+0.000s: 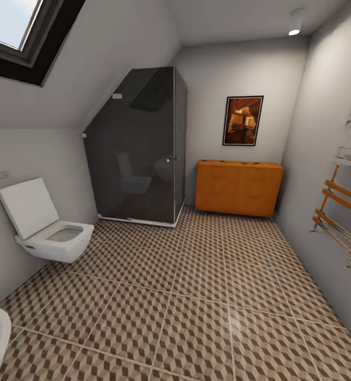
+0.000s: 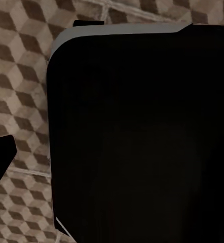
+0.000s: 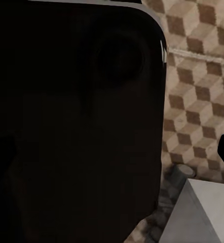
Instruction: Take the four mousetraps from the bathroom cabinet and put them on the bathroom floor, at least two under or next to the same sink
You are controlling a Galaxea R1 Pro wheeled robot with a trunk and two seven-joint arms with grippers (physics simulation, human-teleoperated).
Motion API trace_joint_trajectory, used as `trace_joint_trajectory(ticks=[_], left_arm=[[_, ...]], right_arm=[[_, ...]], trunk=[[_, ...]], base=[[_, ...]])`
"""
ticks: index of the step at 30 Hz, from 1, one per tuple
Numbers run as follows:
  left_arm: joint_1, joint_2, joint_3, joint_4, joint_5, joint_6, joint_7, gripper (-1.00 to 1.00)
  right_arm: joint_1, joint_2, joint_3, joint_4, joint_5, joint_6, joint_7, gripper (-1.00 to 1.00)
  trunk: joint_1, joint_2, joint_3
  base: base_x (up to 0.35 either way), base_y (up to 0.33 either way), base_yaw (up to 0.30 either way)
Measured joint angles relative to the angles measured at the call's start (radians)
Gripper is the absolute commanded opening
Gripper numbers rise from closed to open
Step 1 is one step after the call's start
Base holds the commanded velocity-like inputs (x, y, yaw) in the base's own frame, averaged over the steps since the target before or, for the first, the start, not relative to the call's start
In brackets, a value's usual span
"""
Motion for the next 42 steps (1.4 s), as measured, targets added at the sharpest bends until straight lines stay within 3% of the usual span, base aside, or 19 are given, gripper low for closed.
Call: trace_joint_trajectory(ticks=[30,42], left_arm=[[0.0,0.0,0.0,0.0,0.002,0.0,0.0,1.0],[0.0,0.0,0.0,0.0,0.002,0.0,0.0,1.0]], right_arm=[[0.0,0.0,-0.001,0.0,-0.001,0.001,0.0,1.0],[0.0,-0.001,-0.001,0.0,-0.001,0.001,0.0,1.0]], trunk=[[0.0,0.0,0.0],[0.0,0.0,0.0]], base=[[0.322,0.0,-0.239],[0.322,0.0,-0.072]])
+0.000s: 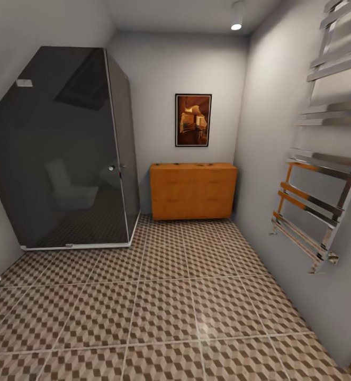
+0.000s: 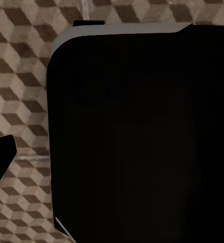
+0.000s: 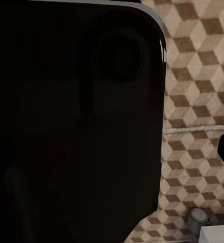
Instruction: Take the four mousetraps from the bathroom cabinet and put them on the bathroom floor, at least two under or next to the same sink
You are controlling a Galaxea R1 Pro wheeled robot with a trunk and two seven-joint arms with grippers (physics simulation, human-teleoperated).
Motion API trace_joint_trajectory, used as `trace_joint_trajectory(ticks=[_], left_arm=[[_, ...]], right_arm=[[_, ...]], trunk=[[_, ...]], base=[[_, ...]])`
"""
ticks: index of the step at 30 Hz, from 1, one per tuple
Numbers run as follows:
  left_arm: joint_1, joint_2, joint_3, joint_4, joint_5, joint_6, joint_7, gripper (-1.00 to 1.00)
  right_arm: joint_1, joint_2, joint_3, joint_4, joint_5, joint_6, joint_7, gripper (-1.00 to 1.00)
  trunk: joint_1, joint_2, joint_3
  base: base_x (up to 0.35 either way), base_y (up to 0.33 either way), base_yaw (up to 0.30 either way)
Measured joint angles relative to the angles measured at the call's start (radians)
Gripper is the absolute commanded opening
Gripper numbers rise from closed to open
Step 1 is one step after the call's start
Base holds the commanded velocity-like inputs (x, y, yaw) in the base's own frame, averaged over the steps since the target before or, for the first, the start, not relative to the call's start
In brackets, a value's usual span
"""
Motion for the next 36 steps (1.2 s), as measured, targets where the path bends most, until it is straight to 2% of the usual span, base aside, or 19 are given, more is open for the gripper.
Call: trace_joint_trajectory(ticks=[21,31,36], left_arm=[[0.0,0.001,0.001,0.0,0.003,0.0,0.0,1.0],[0.0,0.001,-0.001,0.0,0.05,0.0,0.0,1.0],[0.0,0.001,-0.001,0.0,0.06,0.0,0.0,1.0]], right_arm=[[0.0,0.001,0.001,0.0,0.001,0.0,-0.006,1.0],[0.0,0.001,0.001,0.0,0.001,-0.001,-0.007,1.0],[0.0,0.001,0.001,0.0,0.001,0.0,-0.007,1.0]], trunk=[[0.0,0.0,0.0],[0.0,0.0,0.0],[0.0,0.0,0.0]], base=[[0.322,0.0,-0.004],[0.322,0.0,0.003],[0.322,0.0,0.005]])
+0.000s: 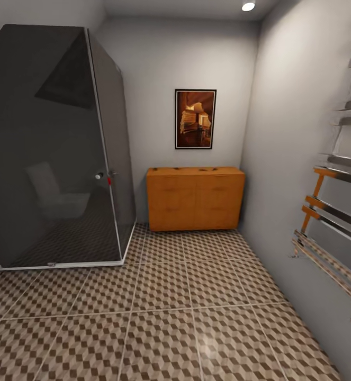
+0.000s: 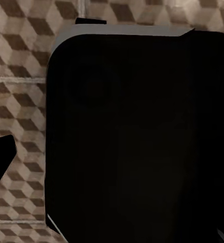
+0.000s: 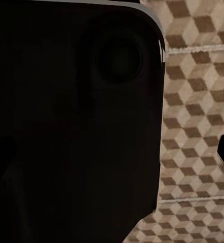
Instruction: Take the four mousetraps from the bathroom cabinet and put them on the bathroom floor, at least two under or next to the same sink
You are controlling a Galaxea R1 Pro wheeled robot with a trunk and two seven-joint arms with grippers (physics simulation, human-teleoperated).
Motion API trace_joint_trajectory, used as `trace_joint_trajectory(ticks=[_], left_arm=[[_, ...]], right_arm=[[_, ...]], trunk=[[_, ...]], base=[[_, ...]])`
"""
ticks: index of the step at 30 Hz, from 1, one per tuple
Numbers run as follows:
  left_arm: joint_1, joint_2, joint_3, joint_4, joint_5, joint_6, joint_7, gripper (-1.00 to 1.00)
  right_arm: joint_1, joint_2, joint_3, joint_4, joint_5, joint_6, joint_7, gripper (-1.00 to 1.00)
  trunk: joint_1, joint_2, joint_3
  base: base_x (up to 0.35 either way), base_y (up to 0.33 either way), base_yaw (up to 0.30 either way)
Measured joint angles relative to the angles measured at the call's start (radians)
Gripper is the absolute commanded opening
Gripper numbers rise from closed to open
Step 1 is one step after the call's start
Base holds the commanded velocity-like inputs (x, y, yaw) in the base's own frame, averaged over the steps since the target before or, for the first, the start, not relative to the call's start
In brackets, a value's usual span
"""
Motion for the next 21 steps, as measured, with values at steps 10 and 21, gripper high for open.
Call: trace_joint_trajectory(ticks=[10,21], left_arm=[[0.0,0.0,-0.001,0.0,0.007,0.0,0.001,1.0],[0.0,-0.002,-0.001,0.001,0.007,0.0,0.001,1.0]], right_arm=[[0.0,0.0,0.0,0.0,0.0,0.0,0.0,1.0],[0.0,0.0,-0.001,0.0,0.0,0.002,-0.001,1.0]], trunk=[[0.0,0.0,0.0],[0.0,0.0,0.0]], base=[[0.322,0.0,0.001],[0.322,0.0,0.0]])
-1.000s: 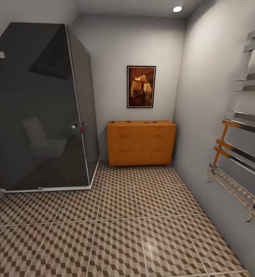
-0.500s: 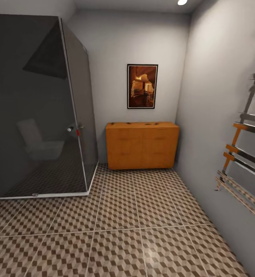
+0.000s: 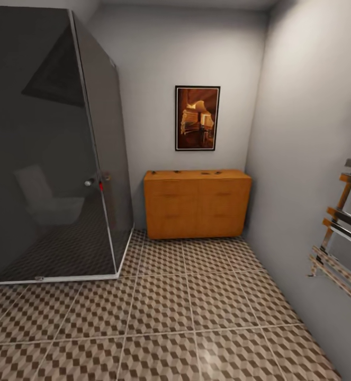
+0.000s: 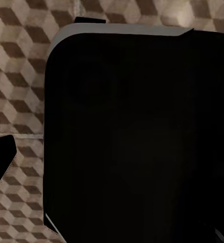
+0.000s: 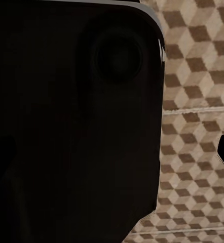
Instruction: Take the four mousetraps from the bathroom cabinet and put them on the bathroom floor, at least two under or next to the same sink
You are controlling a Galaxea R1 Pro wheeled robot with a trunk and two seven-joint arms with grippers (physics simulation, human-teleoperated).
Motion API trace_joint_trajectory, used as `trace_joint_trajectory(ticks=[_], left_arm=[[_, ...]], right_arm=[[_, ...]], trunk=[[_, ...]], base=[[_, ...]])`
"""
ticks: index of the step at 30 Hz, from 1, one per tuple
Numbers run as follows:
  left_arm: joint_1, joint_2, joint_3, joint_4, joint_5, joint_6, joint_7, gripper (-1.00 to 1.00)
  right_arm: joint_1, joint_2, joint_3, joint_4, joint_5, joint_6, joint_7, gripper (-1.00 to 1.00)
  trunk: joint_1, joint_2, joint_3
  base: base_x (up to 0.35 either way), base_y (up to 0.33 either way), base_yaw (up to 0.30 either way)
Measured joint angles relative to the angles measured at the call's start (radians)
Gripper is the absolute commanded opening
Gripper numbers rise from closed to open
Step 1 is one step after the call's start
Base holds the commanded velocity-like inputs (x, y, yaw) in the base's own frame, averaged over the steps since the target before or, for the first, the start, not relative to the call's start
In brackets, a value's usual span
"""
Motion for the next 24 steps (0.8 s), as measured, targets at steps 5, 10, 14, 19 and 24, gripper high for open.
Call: trace_joint_trajectory(ticks=[5,10,14,19,24], left_arm=[[0.0,0.0,0.0,0.0,-0.001,0.0,0.0,1.0],[0.0,0.0,0.0,0.0,-0.003,-0.001,-0.001,1.0],[0.0,0.0,0.0,0.0,-0.003,-0.001,-0.001,1.0],[0.0,0.0,-0.001,0.0,-0.002,0.002,-0.001,1.0],[0.0,0.001,-0.002,0.0,0.0,0.006,-0.001,1.0]], right_arm=[[0.0,0.001,0.0,0.0,0.0,0.0,0.0,1.0],[0.0,0.001,0.0,0.0,0.0,0.0,0.0,1.0],[0.0,0.001,0.0,0.0,0.001,0.0,-0.001,1.0],[0.0,0.001,0.001,0.0,0.002,0.0,-0.001,1.0],[0.0,0.001,0.001,0.0,0.004,-0.001,-0.001,1.0]], trunk=[[0.0,0.0,0.0],[0.0,0.0,0.0],[0.0,0.0,0.0],[0.0,0.0,0.0],[0.0,0.0,0.0]], base=[[0.322,0.0,0.0],[0.322,0.0,0.0],[0.322,0.0,0.0],[0.322,0.0,0.0],[0.322,0.0,0.0]])
